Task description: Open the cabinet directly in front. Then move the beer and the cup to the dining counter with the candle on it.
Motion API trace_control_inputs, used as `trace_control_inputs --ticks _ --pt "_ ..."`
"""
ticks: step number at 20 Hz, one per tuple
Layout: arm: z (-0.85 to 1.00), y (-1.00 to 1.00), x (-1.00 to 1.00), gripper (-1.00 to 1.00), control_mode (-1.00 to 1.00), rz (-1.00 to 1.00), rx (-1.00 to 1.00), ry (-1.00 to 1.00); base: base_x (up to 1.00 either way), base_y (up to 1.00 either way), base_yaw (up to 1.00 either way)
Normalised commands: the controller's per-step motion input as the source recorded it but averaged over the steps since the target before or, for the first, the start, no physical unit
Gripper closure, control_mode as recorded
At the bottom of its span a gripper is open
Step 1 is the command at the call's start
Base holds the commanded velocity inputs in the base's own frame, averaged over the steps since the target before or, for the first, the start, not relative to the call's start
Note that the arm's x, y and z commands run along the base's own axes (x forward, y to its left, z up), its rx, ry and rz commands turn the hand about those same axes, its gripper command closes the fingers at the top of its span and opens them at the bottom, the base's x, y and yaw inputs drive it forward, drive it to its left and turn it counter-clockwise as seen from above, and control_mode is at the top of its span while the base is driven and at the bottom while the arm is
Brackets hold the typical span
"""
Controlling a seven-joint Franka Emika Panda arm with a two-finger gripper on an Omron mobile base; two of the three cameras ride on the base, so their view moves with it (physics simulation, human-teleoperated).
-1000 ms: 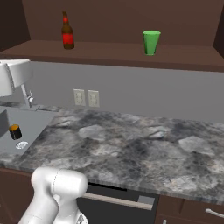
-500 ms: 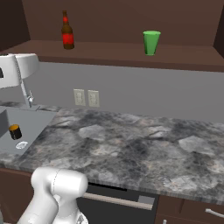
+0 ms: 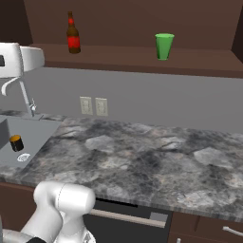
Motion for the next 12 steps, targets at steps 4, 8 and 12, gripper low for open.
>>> trace_control_inputs --ticks 4,8,12 --pt "0.00 0.00 0.14 -1.00 -1.00 0.00 0.07 0.00 0.00 0.00 0.00" --pt "0.00 0.01 0.20 -1.00 -1.00 0.00 0.09 0.00 0.00 0.00 0.00" --pt "0.00 0.05 0.20 -1.00 -1.00 0.00 0.09 -0.07 0.00 0.00 0.00"
